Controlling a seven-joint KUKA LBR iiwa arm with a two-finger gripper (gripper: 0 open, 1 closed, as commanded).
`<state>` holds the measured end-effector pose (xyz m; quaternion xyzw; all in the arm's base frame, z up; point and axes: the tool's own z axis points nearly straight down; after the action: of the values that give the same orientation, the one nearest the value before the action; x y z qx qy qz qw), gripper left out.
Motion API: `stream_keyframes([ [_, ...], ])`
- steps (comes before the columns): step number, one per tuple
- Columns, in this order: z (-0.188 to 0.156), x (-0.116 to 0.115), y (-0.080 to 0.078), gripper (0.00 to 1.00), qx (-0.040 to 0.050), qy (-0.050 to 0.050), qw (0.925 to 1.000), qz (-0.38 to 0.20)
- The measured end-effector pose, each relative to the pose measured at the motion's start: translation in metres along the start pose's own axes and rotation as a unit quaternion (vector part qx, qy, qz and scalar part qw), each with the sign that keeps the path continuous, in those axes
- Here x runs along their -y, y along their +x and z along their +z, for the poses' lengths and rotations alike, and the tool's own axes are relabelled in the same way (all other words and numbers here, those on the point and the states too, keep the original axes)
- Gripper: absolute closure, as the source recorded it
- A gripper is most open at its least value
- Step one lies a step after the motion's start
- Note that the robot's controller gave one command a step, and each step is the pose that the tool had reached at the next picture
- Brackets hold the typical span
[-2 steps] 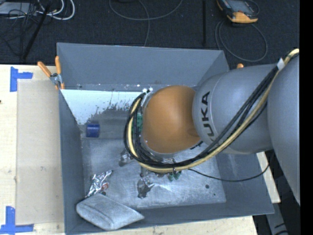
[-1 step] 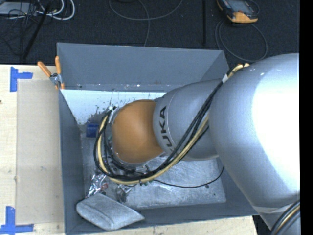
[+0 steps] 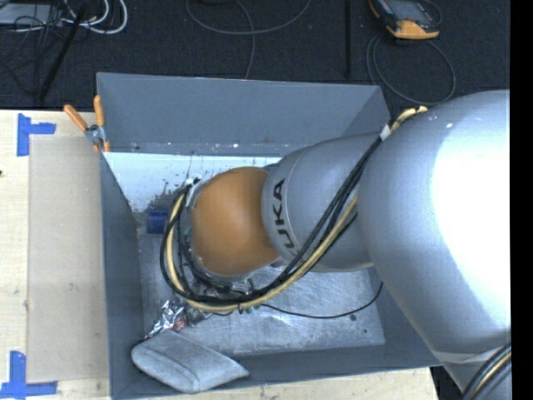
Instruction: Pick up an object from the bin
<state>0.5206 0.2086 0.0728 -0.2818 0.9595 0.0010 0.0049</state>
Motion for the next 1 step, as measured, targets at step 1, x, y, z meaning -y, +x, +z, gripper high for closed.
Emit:
stream_keyframes([
  [1,-0.0429,0.0046,0.0117,1.00,-0.0032,-0.001,0.9935,-0.114],
])
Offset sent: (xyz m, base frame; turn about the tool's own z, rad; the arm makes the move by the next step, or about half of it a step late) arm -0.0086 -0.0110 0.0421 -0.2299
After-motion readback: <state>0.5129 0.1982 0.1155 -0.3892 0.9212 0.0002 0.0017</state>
